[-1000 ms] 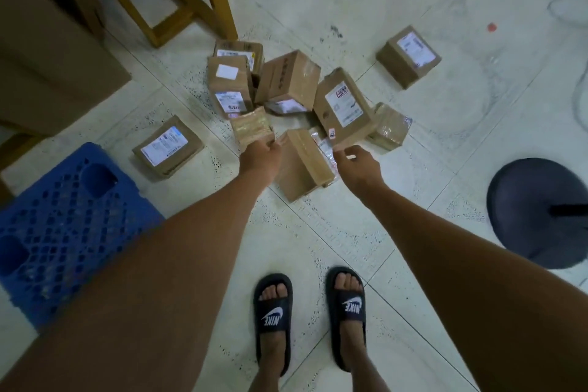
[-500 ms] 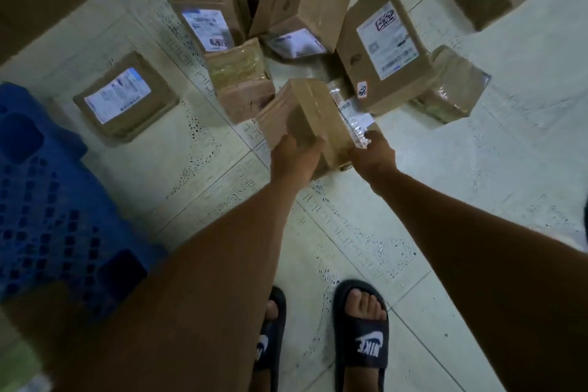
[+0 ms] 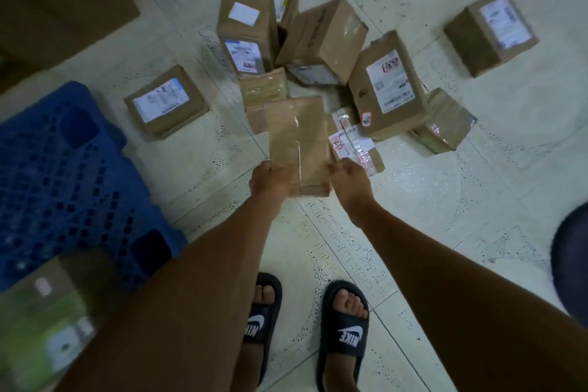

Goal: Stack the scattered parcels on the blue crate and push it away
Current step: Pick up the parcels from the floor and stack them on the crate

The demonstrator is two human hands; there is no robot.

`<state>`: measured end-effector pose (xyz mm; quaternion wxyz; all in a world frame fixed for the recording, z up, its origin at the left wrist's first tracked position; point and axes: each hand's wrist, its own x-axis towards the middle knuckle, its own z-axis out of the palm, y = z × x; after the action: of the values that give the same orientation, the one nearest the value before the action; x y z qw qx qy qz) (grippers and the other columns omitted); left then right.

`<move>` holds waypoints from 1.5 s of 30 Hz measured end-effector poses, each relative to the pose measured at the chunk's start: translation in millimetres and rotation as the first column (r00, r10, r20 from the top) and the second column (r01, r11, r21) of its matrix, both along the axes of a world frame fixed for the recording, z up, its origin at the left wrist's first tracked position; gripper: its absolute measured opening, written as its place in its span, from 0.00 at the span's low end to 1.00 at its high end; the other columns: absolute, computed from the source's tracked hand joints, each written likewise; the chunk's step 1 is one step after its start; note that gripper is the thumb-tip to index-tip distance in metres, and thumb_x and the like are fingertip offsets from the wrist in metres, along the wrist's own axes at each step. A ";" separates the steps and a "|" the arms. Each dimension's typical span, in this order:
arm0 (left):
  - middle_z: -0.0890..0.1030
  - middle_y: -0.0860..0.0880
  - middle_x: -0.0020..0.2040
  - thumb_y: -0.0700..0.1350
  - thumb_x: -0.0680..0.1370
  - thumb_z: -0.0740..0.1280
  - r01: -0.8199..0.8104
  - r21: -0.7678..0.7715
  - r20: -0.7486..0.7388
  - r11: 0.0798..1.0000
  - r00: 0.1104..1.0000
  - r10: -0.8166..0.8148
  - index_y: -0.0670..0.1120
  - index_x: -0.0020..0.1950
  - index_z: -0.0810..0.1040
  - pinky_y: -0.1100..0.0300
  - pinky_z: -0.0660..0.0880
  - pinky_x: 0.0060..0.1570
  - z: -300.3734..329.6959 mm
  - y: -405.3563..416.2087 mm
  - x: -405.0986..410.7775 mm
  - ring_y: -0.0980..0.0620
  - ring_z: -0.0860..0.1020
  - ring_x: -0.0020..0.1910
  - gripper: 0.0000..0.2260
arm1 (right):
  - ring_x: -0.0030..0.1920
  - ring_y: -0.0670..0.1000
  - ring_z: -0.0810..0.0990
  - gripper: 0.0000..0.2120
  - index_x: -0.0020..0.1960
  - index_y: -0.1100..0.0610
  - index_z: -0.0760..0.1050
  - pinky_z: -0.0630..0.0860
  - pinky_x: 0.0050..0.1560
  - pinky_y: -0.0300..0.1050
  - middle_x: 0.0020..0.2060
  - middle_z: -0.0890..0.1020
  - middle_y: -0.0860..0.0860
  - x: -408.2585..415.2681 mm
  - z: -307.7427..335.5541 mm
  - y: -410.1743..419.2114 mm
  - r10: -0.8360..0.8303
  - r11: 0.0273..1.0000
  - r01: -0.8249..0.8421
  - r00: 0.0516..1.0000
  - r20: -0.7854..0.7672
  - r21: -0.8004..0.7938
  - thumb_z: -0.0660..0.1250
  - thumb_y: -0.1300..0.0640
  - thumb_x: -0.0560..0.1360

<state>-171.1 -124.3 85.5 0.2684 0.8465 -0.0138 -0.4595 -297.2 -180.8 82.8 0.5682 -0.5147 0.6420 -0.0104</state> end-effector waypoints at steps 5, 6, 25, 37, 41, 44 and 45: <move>0.80 0.45 0.56 0.41 0.78 0.59 -0.036 -0.080 -0.047 0.996 0.998 0.032 0.46 0.61 0.78 0.55 0.79 0.39 81.8 33.5 47.4 0.43 0.79 0.54 0.14 | 0.42 0.48 0.77 0.27 0.58 0.60 0.77 0.74 0.40 0.40 0.47 0.80 0.54 36.5 74.6 -0.7 0.034 0.999 -0.034 0.999 0.014 -0.012 0.56 0.38 0.78; 0.79 0.44 0.59 0.40 0.78 0.59 -0.070 -0.102 -0.071 0.992 0.995 0.063 0.47 0.62 0.78 0.59 0.77 0.34 95.0 42.8 58.5 0.43 0.79 0.55 0.15 | 0.45 0.50 0.79 0.32 0.58 0.57 0.76 0.76 0.46 0.44 0.48 0.81 0.53 46.1 86.3 -0.8 0.101 0.994 -0.101 0.995 0.001 -0.048 0.54 0.31 0.75; 0.79 0.41 0.45 0.45 0.79 0.62 -0.491 -0.137 -0.068 0.860 0.871 0.486 0.44 0.38 0.74 0.45 0.77 0.56 144.7 276.3 175.8 0.44 0.78 0.45 0.10 | 0.47 0.53 0.82 0.13 0.56 0.55 0.75 0.75 0.43 0.42 0.50 0.84 0.54 197.8 140.8 213.6 0.370 0.906 -0.368 0.928 -0.029 -0.209 0.70 0.52 0.74; 0.83 0.41 0.51 0.41 0.78 0.58 -0.176 0.118 0.526 0.977 0.846 0.089 0.42 0.55 0.79 0.56 0.76 0.44 38.9 377.6 187.1 0.41 0.81 0.49 0.12 | 0.51 0.57 0.82 0.13 0.56 0.55 0.75 0.77 0.50 0.47 0.53 0.84 0.55 198.6 24.3 289.4 0.468 0.831 -0.514 0.853 -0.232 -0.213 0.68 0.50 0.75; 0.81 0.40 0.53 0.46 0.78 0.61 -0.189 0.114 0.537 0.975 0.837 0.099 0.41 0.57 0.76 0.54 0.75 0.46 18.6 389.4 189.4 0.41 0.80 0.52 0.12 | 0.51 0.57 0.83 0.13 0.57 0.55 0.75 0.78 0.50 0.48 0.53 0.84 0.55 207.8 4.1 298.4 0.478 0.822 -0.523 0.849 -0.226 -0.226 0.68 0.50 0.75; 0.80 0.41 0.52 0.50 0.78 0.60 -0.127 0.161 0.485 0.979 0.874 0.033 0.40 0.55 0.75 0.56 0.72 0.41 1.9 388.5 187.3 0.42 0.79 0.50 0.14 | 0.52 0.57 0.82 0.14 0.57 0.55 0.75 0.78 0.50 0.47 0.53 0.84 0.55 213.4 -4.6 302.4 0.482 0.821 -0.521 0.852 -0.205 -0.232 0.68 0.49 0.75; 0.79 0.41 0.53 0.51 0.78 0.60 -0.113 0.165 0.471 0.980 0.882 0.023 0.41 0.55 0.74 0.55 0.73 0.42 -1.3 387.4 186.0 0.42 0.79 0.50 0.15 | 0.51 0.57 0.83 0.14 0.56 0.55 0.75 0.79 0.51 0.49 0.53 0.84 0.55 214.2 -6.7 303.1 0.486 0.819 -0.524 0.850 -0.201 -0.235 0.68 0.49 0.75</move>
<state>14.9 263.1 84.2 0.1921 0.9535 -0.0046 -0.2320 -82.9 122.3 76.1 0.4278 -0.7413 0.5104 0.0839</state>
